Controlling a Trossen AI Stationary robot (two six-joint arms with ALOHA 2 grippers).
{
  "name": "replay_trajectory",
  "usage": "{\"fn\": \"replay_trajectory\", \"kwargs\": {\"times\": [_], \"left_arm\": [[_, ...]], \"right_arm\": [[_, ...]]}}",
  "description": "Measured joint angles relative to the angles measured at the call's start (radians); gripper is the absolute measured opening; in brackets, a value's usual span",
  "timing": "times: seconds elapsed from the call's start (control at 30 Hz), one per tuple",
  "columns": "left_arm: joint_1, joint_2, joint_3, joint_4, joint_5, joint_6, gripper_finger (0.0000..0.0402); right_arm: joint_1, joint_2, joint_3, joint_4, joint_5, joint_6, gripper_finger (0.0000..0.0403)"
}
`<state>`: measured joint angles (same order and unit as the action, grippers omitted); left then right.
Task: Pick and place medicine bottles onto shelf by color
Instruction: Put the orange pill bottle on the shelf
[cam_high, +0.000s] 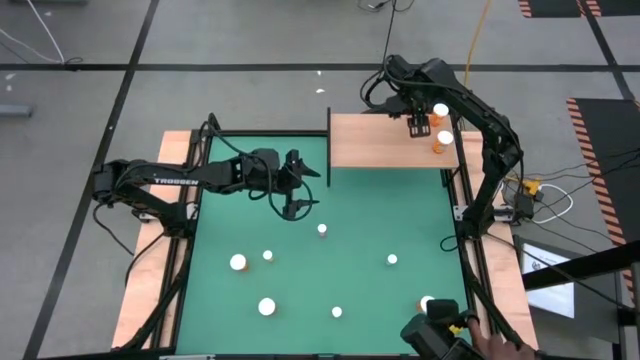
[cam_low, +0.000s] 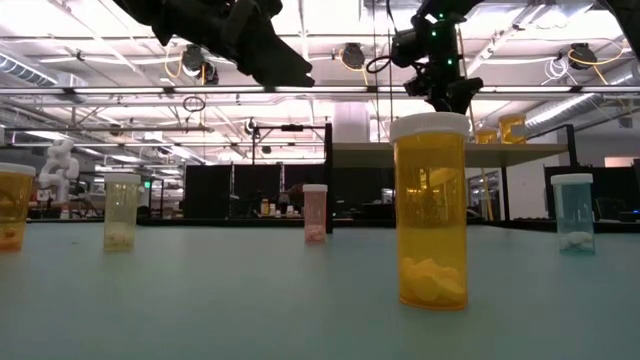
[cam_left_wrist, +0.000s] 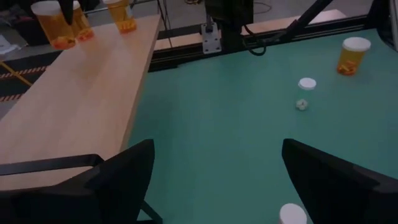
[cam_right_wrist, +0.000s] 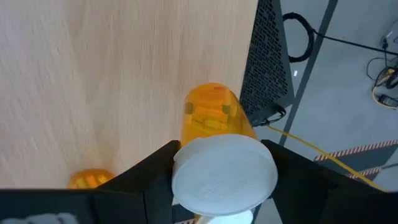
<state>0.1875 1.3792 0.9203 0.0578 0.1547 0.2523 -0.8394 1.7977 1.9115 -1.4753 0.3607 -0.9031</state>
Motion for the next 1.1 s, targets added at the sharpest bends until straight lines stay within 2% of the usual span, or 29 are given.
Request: {"fn": "replay_trajectory", "kwargs": {"times": [0.33,0.57,0.9,1.1], "left_arm": [[0.0,0.0,0.0,0.0,0.0,-0.002,0.0356],[0.0,0.0,0.0,0.0,0.0,-0.002,0.0356],[0.001,0.0,0.0,0.015,0.0,-0.002,0.0356],[0.001,0.0,0.0,0.015,0.0,-0.002,0.0356]], "right_arm": [[0.0,0.0,-0.105,0.014,0.001,-0.018,0.0221],[0.0,-0.002,-0.116,0.069,0.006,-0.029,0.0224],[0.0,-0.005,-0.115,0.142,0.039,-0.045,0.0282],[0.0,-0.005,-0.115,0.142,0.064,-0.026,0.0293]]}}
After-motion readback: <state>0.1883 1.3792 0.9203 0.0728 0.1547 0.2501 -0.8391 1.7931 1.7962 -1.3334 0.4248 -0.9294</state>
